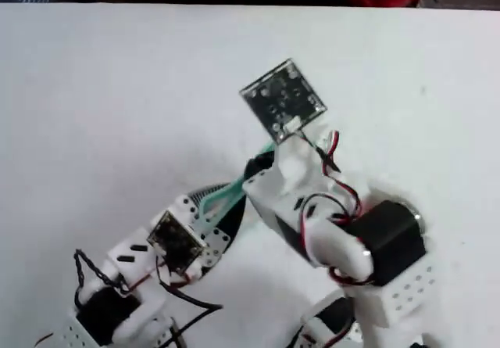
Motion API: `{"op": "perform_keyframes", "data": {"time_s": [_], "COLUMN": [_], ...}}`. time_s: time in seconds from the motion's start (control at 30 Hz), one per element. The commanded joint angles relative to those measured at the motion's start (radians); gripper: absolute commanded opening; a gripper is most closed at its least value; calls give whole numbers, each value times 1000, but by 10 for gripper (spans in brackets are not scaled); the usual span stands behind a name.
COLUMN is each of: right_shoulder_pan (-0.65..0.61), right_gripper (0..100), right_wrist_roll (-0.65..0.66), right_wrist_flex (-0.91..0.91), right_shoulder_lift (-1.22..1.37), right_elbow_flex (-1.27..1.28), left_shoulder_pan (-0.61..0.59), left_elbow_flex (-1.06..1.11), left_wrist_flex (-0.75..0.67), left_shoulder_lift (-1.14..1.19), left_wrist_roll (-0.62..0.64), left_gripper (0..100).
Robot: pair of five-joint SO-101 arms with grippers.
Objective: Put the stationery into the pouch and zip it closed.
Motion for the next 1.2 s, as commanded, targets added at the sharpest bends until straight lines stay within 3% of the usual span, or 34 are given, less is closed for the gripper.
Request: {"op": "perform_keyframes", "data": {"time_s": [0.0,0.2,0.53,0.6,0.7,0.87,1.17], "right_shoulder_pan": [-56,-76,-337,-298,-90,151,133], "right_gripper": [18,18,18,21,37,232,244], "right_wrist_roll": [11,11,77,100,101,68,46], "right_wrist_flex": [7,8,12,12,12,13,13], "right_shoulder_lift": [8,8,-2,-2,-2,-2,-2], "right_elbow_flex": [2,2,0,-44,-184,-252,-75], "left_shoulder_pan": [-13,-13,-15,-15,-15,-15,-15], "left_elbow_flex": [9,9,9,9,9,9,9], "left_wrist_flex": [-8,-9,-12,-12,-12,-12,-12], "left_shoulder_lift": [7,7,7,7,7,7,7], "left_wrist_roll": [-17,-17,-20,-20,-21,-23,-25], "left_gripper": [23,23,23,23,23,23,23]}}
